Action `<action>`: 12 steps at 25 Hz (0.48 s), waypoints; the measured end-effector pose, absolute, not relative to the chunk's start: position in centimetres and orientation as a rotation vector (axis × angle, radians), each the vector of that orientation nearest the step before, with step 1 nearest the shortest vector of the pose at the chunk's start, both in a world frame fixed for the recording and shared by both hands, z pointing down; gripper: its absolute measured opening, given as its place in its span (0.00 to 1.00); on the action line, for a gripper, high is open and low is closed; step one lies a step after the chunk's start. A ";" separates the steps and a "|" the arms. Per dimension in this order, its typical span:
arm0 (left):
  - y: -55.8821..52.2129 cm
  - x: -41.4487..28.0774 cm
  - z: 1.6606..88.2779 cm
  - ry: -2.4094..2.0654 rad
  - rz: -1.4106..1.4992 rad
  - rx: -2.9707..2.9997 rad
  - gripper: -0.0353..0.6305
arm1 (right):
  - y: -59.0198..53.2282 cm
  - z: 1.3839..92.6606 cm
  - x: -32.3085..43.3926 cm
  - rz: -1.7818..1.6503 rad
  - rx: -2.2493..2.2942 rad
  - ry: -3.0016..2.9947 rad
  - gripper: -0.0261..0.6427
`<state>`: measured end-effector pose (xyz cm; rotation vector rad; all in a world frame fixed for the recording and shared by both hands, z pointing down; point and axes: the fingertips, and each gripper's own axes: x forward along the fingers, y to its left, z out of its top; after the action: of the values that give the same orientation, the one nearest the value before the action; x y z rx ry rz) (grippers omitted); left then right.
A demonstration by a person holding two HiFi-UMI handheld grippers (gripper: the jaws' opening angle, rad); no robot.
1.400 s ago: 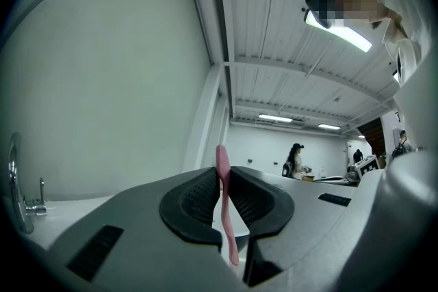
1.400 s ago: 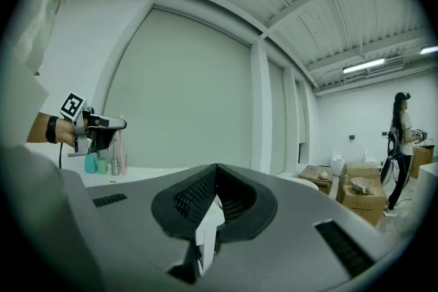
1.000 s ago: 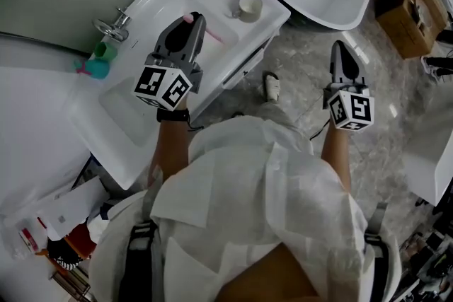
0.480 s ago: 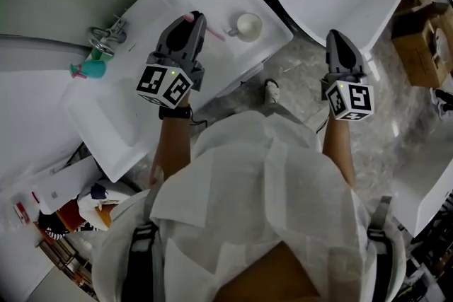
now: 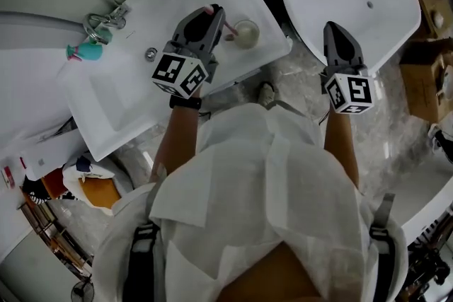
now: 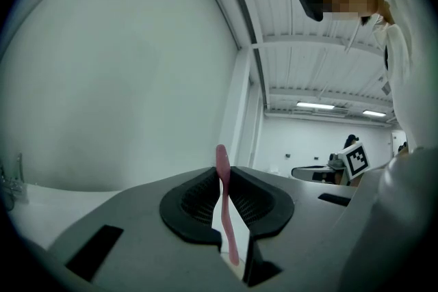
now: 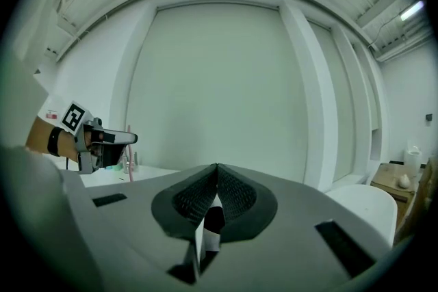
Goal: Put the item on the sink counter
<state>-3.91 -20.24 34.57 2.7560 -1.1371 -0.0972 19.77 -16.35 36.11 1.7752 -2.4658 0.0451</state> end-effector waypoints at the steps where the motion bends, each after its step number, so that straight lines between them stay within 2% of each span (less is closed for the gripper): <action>1: -20.4 -3.4 35.1 -1.142 -0.090 2.751 0.13 | -16.8 36.3 19.8 0.045 1.757 -2.477 0.05; 12: -22.2 -0.1 40.4 -1.224 0.022 2.666 0.13 | -20.3 38.5 20.1 0.090 1.576 -2.575 0.05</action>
<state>-0.13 -22.22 40.37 2.6664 -1.2245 0.0220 20.10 -20.29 38.53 1.5763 -2.5748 0.0903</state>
